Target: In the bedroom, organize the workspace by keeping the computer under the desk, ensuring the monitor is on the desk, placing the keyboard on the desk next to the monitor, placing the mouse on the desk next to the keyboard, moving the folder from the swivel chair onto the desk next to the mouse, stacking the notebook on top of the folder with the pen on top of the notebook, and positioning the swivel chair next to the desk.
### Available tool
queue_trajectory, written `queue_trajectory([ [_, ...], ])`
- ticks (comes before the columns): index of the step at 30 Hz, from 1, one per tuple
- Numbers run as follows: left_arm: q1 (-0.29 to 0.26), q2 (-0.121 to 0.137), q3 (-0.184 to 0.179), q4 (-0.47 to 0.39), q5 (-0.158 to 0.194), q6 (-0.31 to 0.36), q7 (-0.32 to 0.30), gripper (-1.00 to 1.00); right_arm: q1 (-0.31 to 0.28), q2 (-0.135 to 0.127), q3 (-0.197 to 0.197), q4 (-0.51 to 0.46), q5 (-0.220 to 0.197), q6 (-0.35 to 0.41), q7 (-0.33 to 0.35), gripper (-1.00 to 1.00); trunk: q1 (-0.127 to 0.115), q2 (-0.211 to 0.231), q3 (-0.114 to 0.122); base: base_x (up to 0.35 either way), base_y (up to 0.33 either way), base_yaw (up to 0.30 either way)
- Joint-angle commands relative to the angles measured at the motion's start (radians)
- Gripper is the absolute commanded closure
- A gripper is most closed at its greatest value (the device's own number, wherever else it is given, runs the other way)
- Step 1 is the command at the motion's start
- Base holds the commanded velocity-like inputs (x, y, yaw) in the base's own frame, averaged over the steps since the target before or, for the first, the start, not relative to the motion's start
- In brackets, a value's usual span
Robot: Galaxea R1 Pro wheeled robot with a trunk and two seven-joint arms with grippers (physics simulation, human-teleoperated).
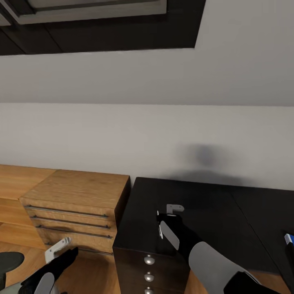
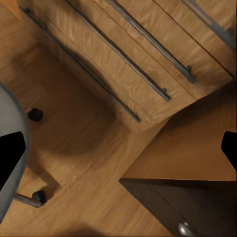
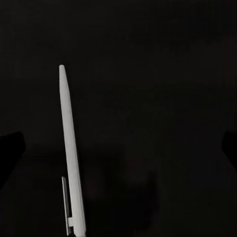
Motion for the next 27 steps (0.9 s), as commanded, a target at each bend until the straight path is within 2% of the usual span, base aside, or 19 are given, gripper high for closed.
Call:
queue_trajectory([
  [1, -0.001, -0.002, 0.025, -0.035, 0.016, 0.042, 0.011, -1.0, -0.001, 0.0, 0.004, -0.001, -0.003, 0.005, -0.006, -1.0, 0.004, -0.008, -0.005, 0.0, 0.0, 0.0],
  [2, -0.001, -0.005, 0.062, -0.086, 0.049, 0.09, 0.015, -1.0, -0.001, 0.0, 0.004, 0.0, -0.003, 0.005, -0.005, -1.0, 0.008, -0.015, -0.008, 0.0, 0.0, 0.0],
  [3, -0.001, -0.006, 0.074, -0.102, 0.081, 0.102, 0.016, -1.0, -0.001, 0.0, 0.004, 0.0, -0.003, 0.005, -0.005, -1.0, 0.012, -0.022, -0.011, 0.0, 0.0, 0.0],
  [4, -0.001, -0.006, 0.088, -0.118, 0.134, 0.115, 0.019, -1.0, -0.001, 0.0, 0.004, 0.001, -0.004, 0.006, -0.005, -1.0, 0.016, -0.029, -0.014, 0.0, 0.0, 0.0],
  [6, -0.001, 0.001, 0.106, -0.125, 0.164, 0.12, 0.02, -1.0, -0.001, 0.0, 0.004, 0.001, -0.004, 0.008, -0.006, -1.0, 0.023, -0.043, -0.02, 0.0, 0.0, 0.0],
  [9, -0.001, 0.003, 0.121, -0.127, 0.172, 0.123, 0.021, -1.0, -0.001, 0.0, 0.004, -0.001, -0.007, 0.011, -0.008, -1.0, 0.035, -0.064, -0.03, 0.0, 0.0, 0.0],
  [14, -0.001, 0.002, 0.125, -0.127, 0.175, 0.124, 0.022, -1.0, -0.001, 0.0, 0.004, -0.002, -0.009, 0.01, -0.011, -1.0, 0.054, -0.099, -0.045, 0.0, 0.0, 0.025],
  [27, -0.001, -0.002, 0.118, -0.127, 0.174, 0.125, 0.021, -1.0, -0.001, 0.0, 0.004, -0.001, -0.008, 0.014, -0.014, -1.0, 0.104, -0.19, -0.088, 0.0, 0.0, 0.2],
])
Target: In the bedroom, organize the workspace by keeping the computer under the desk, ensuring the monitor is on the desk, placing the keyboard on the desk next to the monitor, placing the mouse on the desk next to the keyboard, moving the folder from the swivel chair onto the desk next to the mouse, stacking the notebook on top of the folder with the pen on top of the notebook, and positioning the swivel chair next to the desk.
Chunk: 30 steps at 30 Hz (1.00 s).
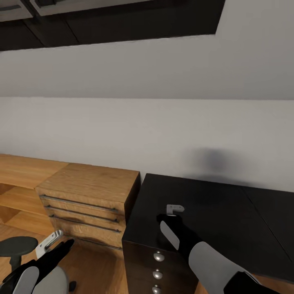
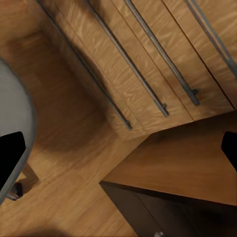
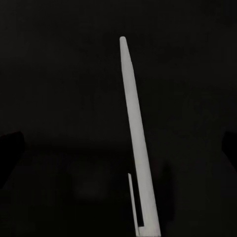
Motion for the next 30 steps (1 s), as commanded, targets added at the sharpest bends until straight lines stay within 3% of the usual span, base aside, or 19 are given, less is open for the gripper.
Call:
queue_trajectory([
  [1, -0.001, 0.001, 0.0, -0.001, 0.01, 0.003, 0.009, -1.0, -0.001, 0.0, 0.004, -0.001, -0.002, 0.005, -0.007, -1.0, 0.004, -0.008, -0.004, 0.0, 0.0, 0.036],
  [18, -0.001, -0.001, 0.0, -0.001, 0.01, 0.003, 0.009, -1.0, -0.001, 0.0, -0.007, 0.006, 0.0, 0.053, -0.007, -1.0, 0.069, -0.127, -0.058, 0.0, 0.0, 0.005],
  [30, -0.001, -0.002, 0.0, -0.001, 0.01, 0.003, 0.009, -1.0, -0.001, 0.0, -0.01, 0.006, 0.0, 0.059, -0.006, -1.0, 0.069, -0.127, -0.058, 0.0, 0.0, 0.0],
])
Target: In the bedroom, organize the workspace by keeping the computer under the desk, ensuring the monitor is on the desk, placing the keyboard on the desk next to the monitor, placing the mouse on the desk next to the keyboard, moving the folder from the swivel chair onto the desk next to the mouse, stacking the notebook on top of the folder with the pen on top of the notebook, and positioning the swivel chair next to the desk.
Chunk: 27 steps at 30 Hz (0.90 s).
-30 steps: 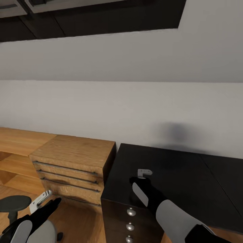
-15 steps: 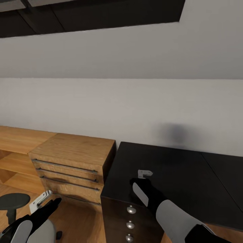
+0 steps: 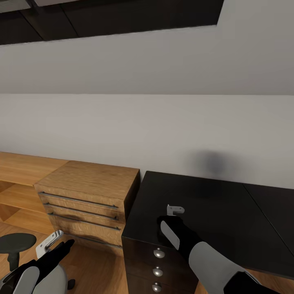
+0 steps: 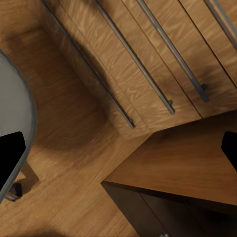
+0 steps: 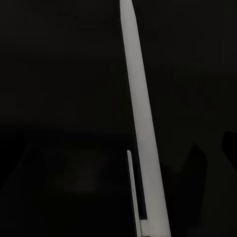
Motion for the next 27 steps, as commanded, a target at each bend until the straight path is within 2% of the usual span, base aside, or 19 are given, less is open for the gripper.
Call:
queue_trajectory([
  [1, -0.001, 0.0, 0.0, -0.001, 0.011, 0.003, 0.009, -1.0, -0.001, 0.0, 0.004, -0.001, -0.004, 0.005, -0.007, -1.0, 0.0, -0.001, -0.001, 0.0, 0.0, 0.0],
  [12, -0.001, -0.001, 0.0, -0.001, 0.011, 0.003, 0.009, -1.0, -0.001, 0.0, 0.003, 0.001, -0.002, 0.005, -0.006, -1.0, 0.0, -0.001, -0.001, 0.0, 0.0, 0.0],
  [16, -0.001, -0.001, 0.0, -0.001, 0.011, 0.003, 0.009, -1.0, -0.001, 0.0, 0.002, 0.001, -0.002, 0.006, -0.005, -1.0, 0.015, -0.029, -0.014, 0.0, 0.0, 0.0],
  [24, -0.001, -0.001, 0.002, -0.001, 0.011, 0.004, 0.005, -1.0, -0.001, 0.0, 0.002, 0.001, -0.002, 0.006, -0.005, -1.0, 0.015, -0.029, -0.014, 0.0, 0.0, 0.0],
  [25, -0.001, -0.001, 0.002, -0.001, 0.011, 0.004, 0.005, -1.0, -0.001, 0.0, 0.002, 0.001, -0.002, 0.006, -0.006, 1.0, 0.015, -0.029, -0.014, 0.0, 0.0, 0.0],
  [27, -0.001, -0.001, 0.002, -0.001, 0.011, 0.004, 0.005, -1.0, -0.001, 0.0, 0.002, 0.001, -0.001, 0.006, -0.007, 1.0, 0.015, -0.029, -0.014, 0.0, 0.0, 0.0],
])
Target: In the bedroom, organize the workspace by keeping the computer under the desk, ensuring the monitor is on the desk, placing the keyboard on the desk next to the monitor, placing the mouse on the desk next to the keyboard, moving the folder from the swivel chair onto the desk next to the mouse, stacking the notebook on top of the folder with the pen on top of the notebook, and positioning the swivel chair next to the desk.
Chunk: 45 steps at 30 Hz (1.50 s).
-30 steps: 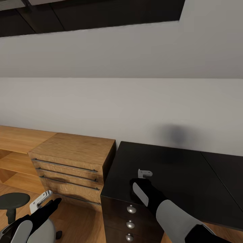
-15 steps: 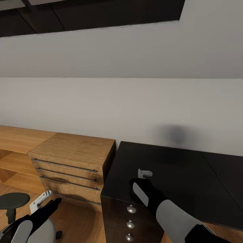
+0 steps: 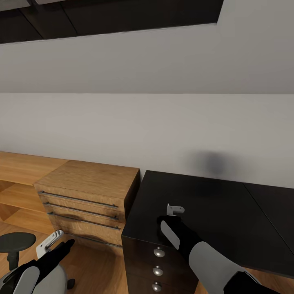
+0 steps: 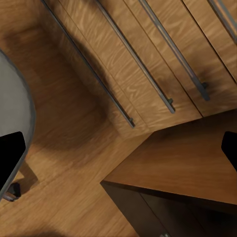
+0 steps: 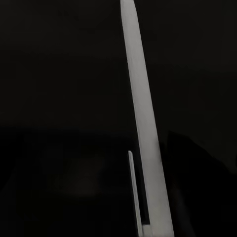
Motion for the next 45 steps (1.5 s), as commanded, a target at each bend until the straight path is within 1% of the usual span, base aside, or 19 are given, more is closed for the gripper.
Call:
queue_trajectory([
  [1, -0.001, 0.0, 0.0, -0.002, 0.011, 0.003, 0.009, -1.0, -0.001, 0.0, 0.003, 0.001, -0.003, 0.012, -0.008, 1.0, 0.0, -0.001, -0.001, 0.0, 0.0, 0.0],
  [11, -0.001, 0.0, 0.0, -0.002, 0.01, 0.003, 0.009, -1.0, -0.001, 0.0, 0.003, 0.001, -0.002, 0.011, -0.009, 1.0, 0.0, -0.001, -0.001, 0.0, 0.0, 0.0],
  [15, -0.001, 0.0, -0.017, -0.002, 0.01, 0.003, 0.009, -1.0, -0.001, 0.0, 0.003, 0.001, -0.001, 0.011, -0.009, 1.0, 0.0, -0.001, -0.001, 0.0, 0.0, 0.0],
  [19, -0.001, 0.0, -0.023, -0.002, 0.01, 0.003, 0.009, -1.0, -0.001, 0.0, 0.003, 0.0, -0.001, 0.011, -0.009, 1.0, 0.0, -0.001, -0.001, 0.0, 0.0, 0.0],
  [43, -0.001, 0.0, -0.024, -0.002, 0.012, 0.003, 0.009, -1.0, -0.001, 0.0, 0.001, -0.005, -0.008, 0.01, -0.003, 1.0, 0.0, -0.001, -0.001, 0.0, 0.0, 0.0],
  [45, -0.001, -0.002, -0.032, 0.0, 0.012, 0.002, 0.009, -1.0, -0.001, 0.0, 0.001, -0.005, -0.008, 0.01, -0.002, 1.0, 0.0, -0.001, -0.001, 0.0, 0.0, 0.0],
])
